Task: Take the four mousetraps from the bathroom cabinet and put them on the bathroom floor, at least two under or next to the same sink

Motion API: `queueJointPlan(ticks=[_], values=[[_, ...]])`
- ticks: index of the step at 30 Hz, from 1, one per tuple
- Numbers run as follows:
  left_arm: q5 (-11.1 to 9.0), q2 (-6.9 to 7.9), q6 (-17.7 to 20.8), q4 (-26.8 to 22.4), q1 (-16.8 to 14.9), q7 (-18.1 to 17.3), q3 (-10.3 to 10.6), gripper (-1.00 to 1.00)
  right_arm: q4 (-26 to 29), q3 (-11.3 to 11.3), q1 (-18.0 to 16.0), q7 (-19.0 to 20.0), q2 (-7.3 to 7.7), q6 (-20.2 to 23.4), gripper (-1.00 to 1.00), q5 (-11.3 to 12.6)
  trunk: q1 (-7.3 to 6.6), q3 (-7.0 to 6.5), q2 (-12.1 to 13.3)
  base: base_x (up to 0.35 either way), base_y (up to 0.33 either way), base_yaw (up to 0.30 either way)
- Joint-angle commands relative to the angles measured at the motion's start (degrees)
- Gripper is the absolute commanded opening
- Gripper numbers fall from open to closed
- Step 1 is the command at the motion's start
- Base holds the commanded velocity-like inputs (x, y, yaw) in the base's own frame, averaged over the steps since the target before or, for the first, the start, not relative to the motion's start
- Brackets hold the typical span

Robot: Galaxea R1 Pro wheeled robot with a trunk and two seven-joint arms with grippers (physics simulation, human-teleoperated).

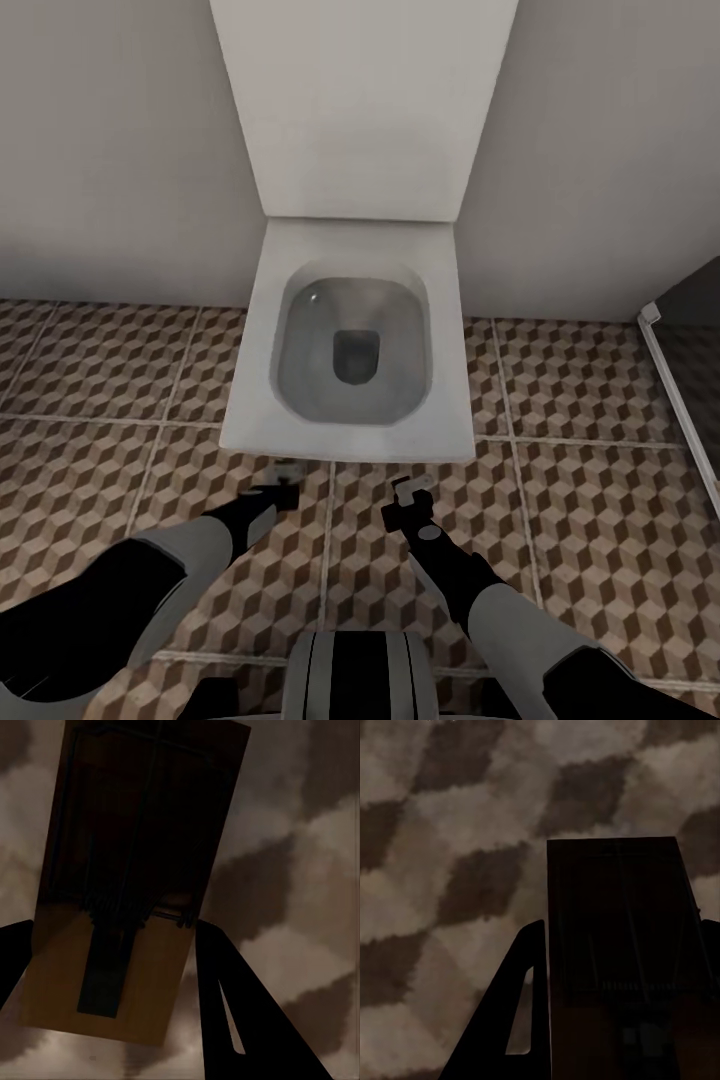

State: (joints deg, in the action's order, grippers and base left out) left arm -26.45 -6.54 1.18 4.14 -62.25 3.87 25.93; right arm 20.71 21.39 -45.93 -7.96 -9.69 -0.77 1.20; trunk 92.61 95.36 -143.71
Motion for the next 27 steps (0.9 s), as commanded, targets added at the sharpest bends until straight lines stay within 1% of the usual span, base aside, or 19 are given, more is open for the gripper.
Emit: queueJointPlan(ticks=[1,7,9,13,15,20,27], values=[[-0.3,-0.04,0.1,0.1,0.0,0.0,0.5,-1.00,-0.1,0.4,0.0,-0.3,0.02,-0.1,-1.00,0.2,-0.01,0.03,0.0,0.000,0.000,0.000],[-0.3,-0.05,0.1,0.1,0.6,-0.1,0.5,-1.00,-0.1,0.4,0.0,-0.3,0.02,-0.1,-1.00,0.2,-0.01,0.03,0.0,0.000,0.000,0.000],[-0.3,-0.05,0.1,0.1,0.8,-0.5,0.6,-1.00,-0.1,0.4,0.0,-0.3,0.02,-0.1,-1.00,0.2,-0.01,0.03,0.0,0.000,0.000,0.000],[-0.2,-0.02,0.1,0.1,1.2,-2.6,0.6,-1.00,-0.1,0.4,0.0,-0.3,0.02,-0.1,-1.00,0.2,-0.01,0.03,0.0,0.000,0.000,0.000],[-0.1,0.01,0.1,0.1,1.3,-3.2,0.8,-1.00,-0.1,0.4,0.0,-0.3,0.02,-0.1,-1.00,0.2,-0.01,0.03,0.0,0.000,0.000,0.000],[0.4,0.03,0.1,0.1,1.4,-3.8,2.6,-1.00,-0.1,0.4,0.0,-0.3,0.02,-0.1,-1.00,0.2,-0.01,0.03,0.0,0.000,0.000,0.000],[0.5,0.02,0.1,0.1,1.4,-3.9,3.2,-1.00,-0.1,0.4,0.0,-0.3,0.02,-0.1,-1.00,0.2,-0.01,0.03,0.0,0.000,0.000,0.000]])
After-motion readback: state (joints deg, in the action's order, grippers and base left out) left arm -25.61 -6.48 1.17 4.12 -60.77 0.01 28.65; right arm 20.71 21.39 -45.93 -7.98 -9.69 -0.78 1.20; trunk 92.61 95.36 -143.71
